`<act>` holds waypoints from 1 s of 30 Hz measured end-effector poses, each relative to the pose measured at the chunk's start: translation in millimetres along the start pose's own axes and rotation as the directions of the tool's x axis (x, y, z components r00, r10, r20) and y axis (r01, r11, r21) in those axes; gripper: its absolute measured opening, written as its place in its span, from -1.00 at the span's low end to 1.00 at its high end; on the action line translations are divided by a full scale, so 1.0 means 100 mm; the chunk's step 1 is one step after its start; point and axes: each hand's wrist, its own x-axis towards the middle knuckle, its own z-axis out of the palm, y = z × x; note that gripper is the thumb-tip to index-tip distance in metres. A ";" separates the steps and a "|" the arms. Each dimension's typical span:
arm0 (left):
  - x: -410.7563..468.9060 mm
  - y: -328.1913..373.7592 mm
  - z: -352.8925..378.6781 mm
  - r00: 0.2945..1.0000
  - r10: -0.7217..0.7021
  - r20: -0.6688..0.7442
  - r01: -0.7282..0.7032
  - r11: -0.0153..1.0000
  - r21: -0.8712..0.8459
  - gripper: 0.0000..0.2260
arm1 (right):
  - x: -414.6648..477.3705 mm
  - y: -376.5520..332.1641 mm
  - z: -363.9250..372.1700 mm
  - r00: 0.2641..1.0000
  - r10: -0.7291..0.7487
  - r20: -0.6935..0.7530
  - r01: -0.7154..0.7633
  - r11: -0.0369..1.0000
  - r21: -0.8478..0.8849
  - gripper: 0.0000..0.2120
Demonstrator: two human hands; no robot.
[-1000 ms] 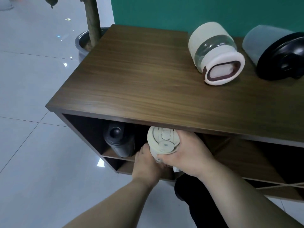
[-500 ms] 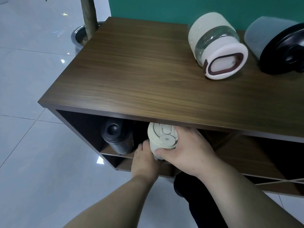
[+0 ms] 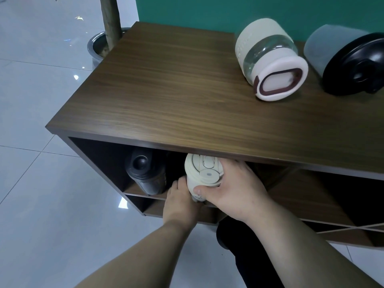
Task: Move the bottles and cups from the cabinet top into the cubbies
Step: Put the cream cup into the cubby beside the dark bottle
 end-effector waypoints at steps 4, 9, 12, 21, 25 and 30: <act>-0.09 0.04 -0.11 0.998 -0.031 0.046 0.040 0.978 -0.203 -0.35 | -0.10 0.00 0.00 1.000 0.018 -0.010 -0.017 0.998 0.052 -0.15; -0.29 -0.03 -0.35 0.987 -0.017 0.158 0.098 0.849 -0.520 -0.22 | -0.43 -0.03 -0.10 0.995 -0.059 -0.075 0.063 0.997 0.051 -0.03; -0.30 -0.21 -0.29 0.943 0.000 0.332 0.199 0.801 -0.564 -0.20 | -0.70 -0.05 -0.15 0.992 -0.093 -0.085 0.096 0.995 0.030 -0.02; -1.24 0.53 -1.49 0.916 0.282 0.284 0.019 0.678 -0.735 -0.92 | -1.06 -0.41 -0.78 0.833 -0.102 -0.544 0.235 0.955 0.181 -0.74; -1.28 0.62 -1.73 0.925 0.341 0.168 -0.112 0.667 -0.736 -0.84 | -0.65 -0.61 -1.14 0.820 0.090 -0.566 -0.003 0.988 0.154 -0.34; -1.14 0.61 -1.66 0.917 0.363 0.165 -0.156 0.708 -0.689 -0.90 | -0.08 -0.74 -1.22 0.799 0.290 -0.527 -0.206 0.955 0.214 0.05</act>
